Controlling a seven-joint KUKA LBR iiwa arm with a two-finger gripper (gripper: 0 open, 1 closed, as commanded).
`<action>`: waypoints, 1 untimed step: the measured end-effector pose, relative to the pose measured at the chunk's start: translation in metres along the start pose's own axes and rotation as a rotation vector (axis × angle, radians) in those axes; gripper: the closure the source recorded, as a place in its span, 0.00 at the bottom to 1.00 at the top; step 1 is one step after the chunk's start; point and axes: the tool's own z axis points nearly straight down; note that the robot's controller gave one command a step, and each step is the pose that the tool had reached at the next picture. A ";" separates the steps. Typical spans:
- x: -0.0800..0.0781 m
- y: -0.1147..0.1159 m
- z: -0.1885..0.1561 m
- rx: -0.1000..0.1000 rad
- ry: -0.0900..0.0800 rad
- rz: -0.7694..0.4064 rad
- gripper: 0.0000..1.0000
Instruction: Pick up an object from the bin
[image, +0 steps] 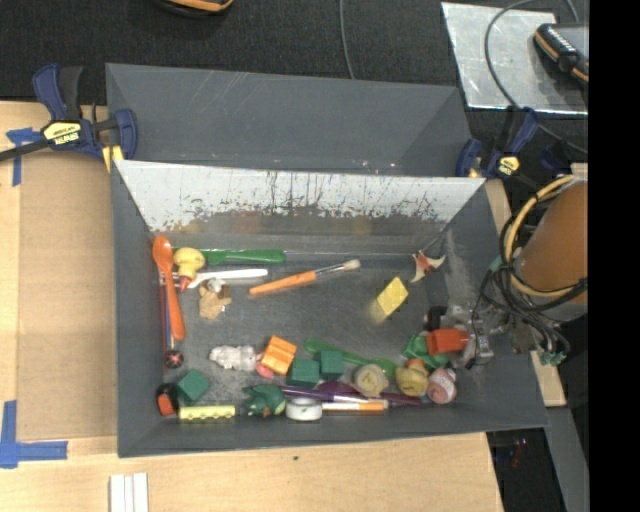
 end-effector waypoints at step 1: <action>0.000 0.000 0.000 0.000 0.000 0.001 1.00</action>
Offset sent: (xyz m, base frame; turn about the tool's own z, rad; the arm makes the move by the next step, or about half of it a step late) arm 0.0376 -0.0019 -0.0583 0.0835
